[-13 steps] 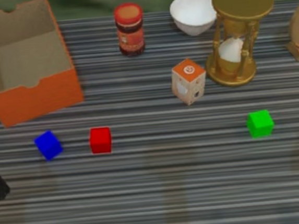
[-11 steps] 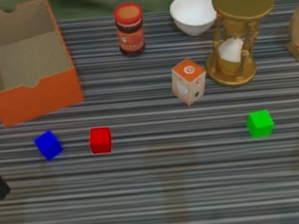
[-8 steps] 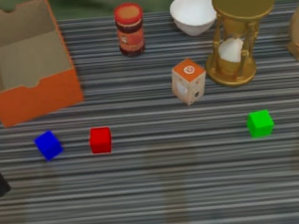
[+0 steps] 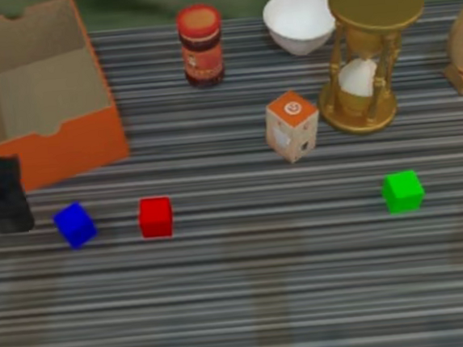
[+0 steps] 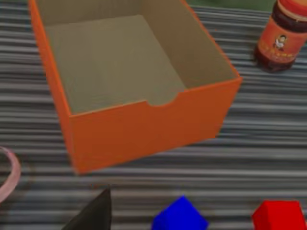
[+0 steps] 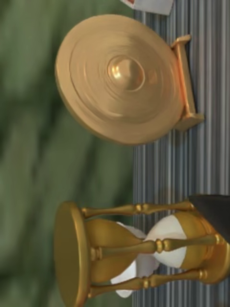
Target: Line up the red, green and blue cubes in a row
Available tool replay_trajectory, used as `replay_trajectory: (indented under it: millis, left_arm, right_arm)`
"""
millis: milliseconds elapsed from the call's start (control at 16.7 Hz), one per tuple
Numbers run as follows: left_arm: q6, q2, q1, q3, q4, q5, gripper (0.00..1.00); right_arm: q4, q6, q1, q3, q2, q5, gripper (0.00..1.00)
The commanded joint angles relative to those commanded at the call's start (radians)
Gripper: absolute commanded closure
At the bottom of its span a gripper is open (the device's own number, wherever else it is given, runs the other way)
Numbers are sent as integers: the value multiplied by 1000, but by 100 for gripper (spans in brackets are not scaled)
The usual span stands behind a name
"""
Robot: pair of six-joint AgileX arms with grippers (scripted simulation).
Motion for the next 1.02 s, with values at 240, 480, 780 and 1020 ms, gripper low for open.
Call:
replay_trajectory:
  millis: [240, 480, 780, 1020]
  left_arm:
    - [-79, 480, -85, 313, -229, 0, 0]
    - [-154, 909, -166, 605, -441, 2, 0]
    - [-225, 1265, -244, 903, -628, 2, 0]
    - [-255, 1411, -275, 1035, -696, 1, 0]
  right_arm:
    - [0, 0, 0, 0, 0, 0, 0]
    - [0, 0, 0, 0, 0, 0, 0]
    - [0, 0, 0, 0, 0, 0, 0]
    - [0, 0, 0, 0, 0, 0, 0]
